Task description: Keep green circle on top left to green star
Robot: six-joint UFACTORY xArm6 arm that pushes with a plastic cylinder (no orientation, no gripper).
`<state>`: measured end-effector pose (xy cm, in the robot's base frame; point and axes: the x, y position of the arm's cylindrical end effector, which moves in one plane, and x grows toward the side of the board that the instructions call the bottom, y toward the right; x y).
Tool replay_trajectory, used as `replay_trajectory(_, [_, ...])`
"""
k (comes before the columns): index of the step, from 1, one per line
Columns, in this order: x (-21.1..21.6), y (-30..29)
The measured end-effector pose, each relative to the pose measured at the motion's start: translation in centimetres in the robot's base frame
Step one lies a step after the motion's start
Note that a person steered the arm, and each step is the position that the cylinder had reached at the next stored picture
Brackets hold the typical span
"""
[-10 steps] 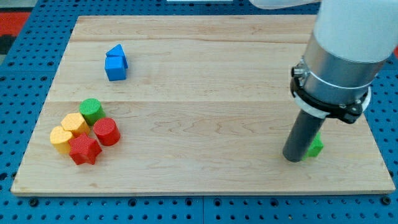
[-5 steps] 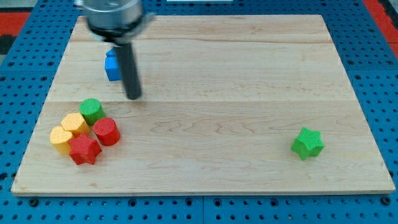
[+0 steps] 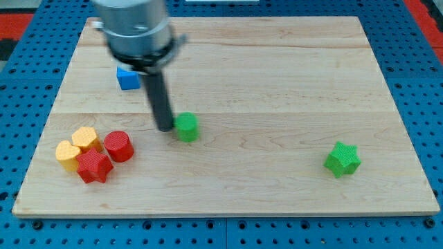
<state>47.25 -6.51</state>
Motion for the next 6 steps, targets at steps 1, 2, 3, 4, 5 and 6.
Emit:
replay_trajectory(1, [1.0,9.2])
replay_trajectory(2, [2.2,16.3])
replay_trajectory(3, [0.6,14.7])
replay_trajectory(4, [0.0,14.3])
replay_trajectory(5, [0.0,14.1])
replay_trajectory(6, [0.0,12.5])
